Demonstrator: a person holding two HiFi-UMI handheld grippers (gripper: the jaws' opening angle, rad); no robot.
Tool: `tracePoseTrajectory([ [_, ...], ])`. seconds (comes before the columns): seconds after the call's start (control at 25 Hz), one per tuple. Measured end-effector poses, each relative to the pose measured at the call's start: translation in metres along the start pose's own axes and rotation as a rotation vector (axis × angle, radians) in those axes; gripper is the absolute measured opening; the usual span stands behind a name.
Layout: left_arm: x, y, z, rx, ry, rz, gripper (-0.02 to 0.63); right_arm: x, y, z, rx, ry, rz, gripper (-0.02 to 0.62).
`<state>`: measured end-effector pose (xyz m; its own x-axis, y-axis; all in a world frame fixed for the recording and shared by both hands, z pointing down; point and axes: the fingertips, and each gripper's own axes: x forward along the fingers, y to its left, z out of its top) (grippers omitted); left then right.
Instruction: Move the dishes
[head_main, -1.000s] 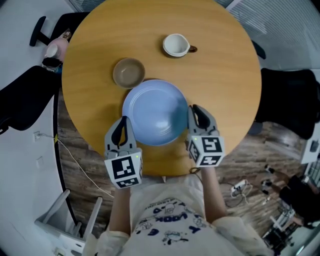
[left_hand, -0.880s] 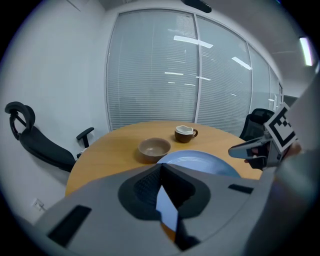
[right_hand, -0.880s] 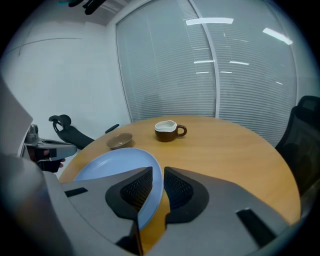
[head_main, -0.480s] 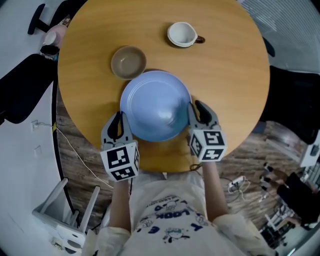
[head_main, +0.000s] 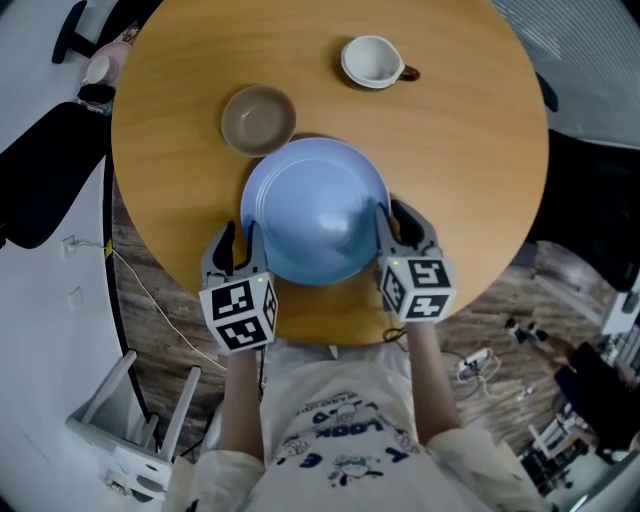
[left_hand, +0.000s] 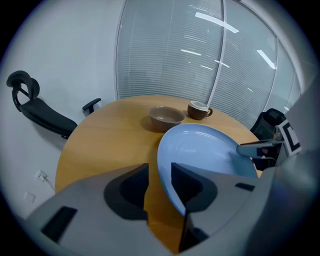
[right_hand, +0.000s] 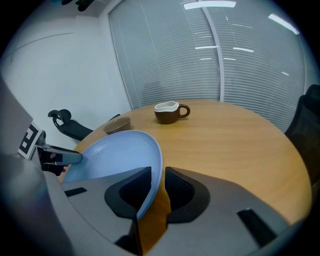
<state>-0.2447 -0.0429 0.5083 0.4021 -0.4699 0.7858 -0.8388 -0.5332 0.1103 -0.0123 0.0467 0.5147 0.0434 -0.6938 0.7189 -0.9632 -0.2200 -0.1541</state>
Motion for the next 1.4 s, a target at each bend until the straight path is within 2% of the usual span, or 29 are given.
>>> tracePoseTrajectory([
  [0.12, 0.006, -0.002, -0.006, -0.023, 0.034, -0.021, 0.121, 0.003, 0.0, -0.003, 0.003, 0.018, -0.007, 0.067],
  [0.32, 0.013, -0.001, -0.012, -0.016, 0.089, -0.018, 0.12, 0.008, 0.0, -0.007, -0.01, 0.047, -0.012, 0.067],
  [0.4, 0.015, -0.002, -0.014, -0.011, 0.094, -0.028, 0.114, 0.009, 0.001, -0.009, -0.01, 0.049, -0.011, 0.063],
  [0.48, 0.015, -0.005, -0.015, -0.007, 0.089, -0.035, 0.077, 0.009, 0.0, -0.009, 0.006, 0.048, -0.002, 0.058],
  [0.68, 0.014, -0.005, -0.015, -0.051, 0.079, -0.048, 0.061, 0.009, 0.0, -0.009, 0.083, 0.049, 0.032, 0.038],
  [0.8, 0.013, -0.004, -0.016, -0.064, 0.09, -0.058, 0.057, 0.006, 0.002, -0.009, 0.094, 0.049, 0.037, 0.034],
  [1.16, 0.004, -0.016, -0.006, -0.015, 0.087, -0.093, 0.057, -0.01, -0.006, -0.005, 0.115, 0.034, -0.006, 0.034],
  [1.4, 0.003, -0.032, 0.01, 0.03, 0.068, -0.158, 0.055, -0.028, -0.02, 0.001, 0.156, 0.016, -0.069, 0.034],
])
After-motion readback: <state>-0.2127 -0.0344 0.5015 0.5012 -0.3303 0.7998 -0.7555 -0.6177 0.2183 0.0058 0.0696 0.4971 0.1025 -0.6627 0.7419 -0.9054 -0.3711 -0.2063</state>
